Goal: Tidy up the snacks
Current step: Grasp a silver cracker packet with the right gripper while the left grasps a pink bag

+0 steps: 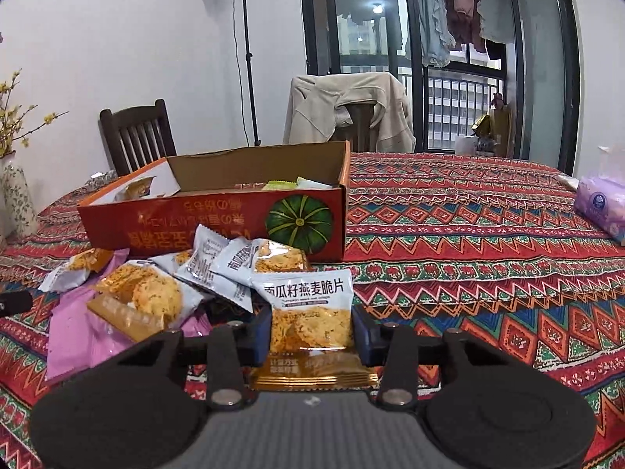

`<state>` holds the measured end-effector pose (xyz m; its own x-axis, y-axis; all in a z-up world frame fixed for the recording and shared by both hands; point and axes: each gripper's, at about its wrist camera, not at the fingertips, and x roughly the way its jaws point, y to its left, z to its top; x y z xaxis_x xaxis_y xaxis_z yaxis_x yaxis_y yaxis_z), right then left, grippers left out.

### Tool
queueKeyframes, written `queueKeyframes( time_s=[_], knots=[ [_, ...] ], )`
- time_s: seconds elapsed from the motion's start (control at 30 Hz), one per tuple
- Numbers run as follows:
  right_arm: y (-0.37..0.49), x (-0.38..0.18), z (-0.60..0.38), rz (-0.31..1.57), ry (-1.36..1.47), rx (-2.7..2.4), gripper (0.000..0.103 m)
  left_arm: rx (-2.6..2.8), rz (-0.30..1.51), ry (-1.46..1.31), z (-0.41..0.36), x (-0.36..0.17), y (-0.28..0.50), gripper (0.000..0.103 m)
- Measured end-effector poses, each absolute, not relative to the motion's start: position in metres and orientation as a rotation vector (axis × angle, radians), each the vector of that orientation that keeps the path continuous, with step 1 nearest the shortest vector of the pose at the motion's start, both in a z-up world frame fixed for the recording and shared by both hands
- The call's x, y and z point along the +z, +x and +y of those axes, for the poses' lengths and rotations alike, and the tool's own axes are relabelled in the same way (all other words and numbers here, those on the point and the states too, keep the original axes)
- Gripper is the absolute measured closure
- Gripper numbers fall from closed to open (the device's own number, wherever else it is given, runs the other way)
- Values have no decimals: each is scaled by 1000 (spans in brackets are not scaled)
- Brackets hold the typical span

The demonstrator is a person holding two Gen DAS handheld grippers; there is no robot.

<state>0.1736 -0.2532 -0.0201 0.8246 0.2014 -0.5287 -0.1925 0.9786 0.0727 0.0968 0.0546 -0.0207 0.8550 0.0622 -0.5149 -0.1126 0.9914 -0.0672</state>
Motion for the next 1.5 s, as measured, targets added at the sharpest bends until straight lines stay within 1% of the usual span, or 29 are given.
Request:
queueKeyframes(
  time_s=[0.2,0.4,0.6,0.8,0.93,1.0,1.07,1.1,1.17,1.2,1.27,1.5],
  knots=[
    [173,-19,-258,556,42,210,62,87,586,-91,33,-14,102,0],
    [173,-20,-260,548,54,216,62,108,676,-76,-2,-20,119,0],
    [172,-19,-263,542,71,221,62,122,719,-99,-27,-21,134,0],
    [171,-19,-263,535,78,224,62,217,767,-150,-33,-30,150,0],
    [170,-19,-263,529,80,229,62,249,762,-127,-35,-32,150,0],
    [170,-19,-264,529,82,232,62,229,758,-117,-33,-32,147,4],
    [169,-19,-264,526,84,233,62,198,749,-85,-31,-30,141,17],
    [169,-19,-264,525,85,234,62,191,747,-64,-30,-30,138,20],
    [169,-19,-264,524,85,237,62,173,735,-41,-24,-30,131,30],
    [169,-19,-264,524,85,238,62,161,733,-37,-20,-30,128,32],
    [169,-18,-263,522,84,239,62,143,731,-32,-12,-29,121,39],
    [169,-18,-263,520,80,241,62,116,703,-33,1,-31,104,40]
  ],
)
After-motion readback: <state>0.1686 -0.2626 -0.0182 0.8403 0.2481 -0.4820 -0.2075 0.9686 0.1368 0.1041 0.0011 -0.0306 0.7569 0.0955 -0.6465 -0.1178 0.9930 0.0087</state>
